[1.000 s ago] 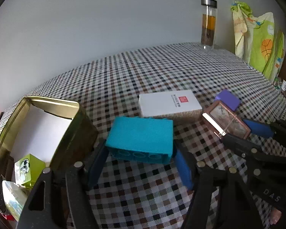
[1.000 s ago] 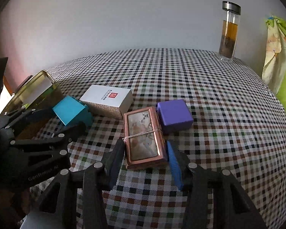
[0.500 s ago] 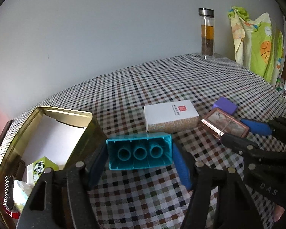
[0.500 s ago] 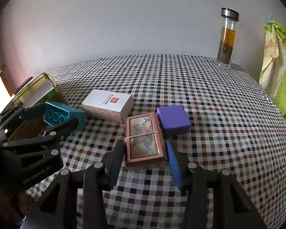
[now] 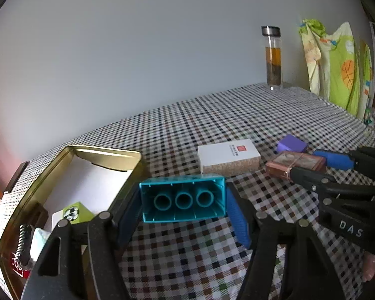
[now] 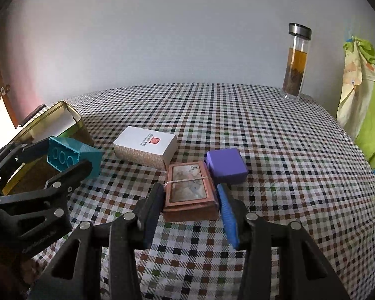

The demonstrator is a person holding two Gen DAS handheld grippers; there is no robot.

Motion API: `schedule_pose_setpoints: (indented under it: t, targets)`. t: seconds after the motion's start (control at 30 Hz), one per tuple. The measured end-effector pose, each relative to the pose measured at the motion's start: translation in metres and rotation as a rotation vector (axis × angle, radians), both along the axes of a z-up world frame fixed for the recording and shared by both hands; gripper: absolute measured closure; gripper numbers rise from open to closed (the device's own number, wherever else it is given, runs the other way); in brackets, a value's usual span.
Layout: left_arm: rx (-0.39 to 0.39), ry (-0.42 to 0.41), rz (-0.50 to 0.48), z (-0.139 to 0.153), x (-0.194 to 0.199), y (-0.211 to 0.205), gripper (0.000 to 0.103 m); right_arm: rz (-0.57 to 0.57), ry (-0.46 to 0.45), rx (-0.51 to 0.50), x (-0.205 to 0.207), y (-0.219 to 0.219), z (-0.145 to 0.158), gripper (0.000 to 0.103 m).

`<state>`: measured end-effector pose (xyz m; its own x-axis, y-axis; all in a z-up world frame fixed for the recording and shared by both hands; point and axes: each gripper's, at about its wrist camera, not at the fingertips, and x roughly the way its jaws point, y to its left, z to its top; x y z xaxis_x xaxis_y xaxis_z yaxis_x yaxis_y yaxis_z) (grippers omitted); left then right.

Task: Organize rigid objects
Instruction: 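Carry the teal brick with the left gripper while the right gripper carries the copper box over the tin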

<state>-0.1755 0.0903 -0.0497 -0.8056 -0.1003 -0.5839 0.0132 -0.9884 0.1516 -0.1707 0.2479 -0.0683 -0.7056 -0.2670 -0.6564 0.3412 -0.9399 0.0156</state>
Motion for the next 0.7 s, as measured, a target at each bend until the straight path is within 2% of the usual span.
schedule_pose_setpoints:
  t: [0.33, 0.7]
  targets:
    - [0.029, 0.064, 0.035, 0.008, 0.020, -0.013, 0.038, 0.016, 0.040, -0.020, 0.008, -0.007, 0.005, 0.056]
    - [0.042, 0.098, 0.059, 0.010, 0.034, -0.021, 0.038, 0.035, 0.068, -0.037, 0.016, -0.018, 0.008, 0.056]
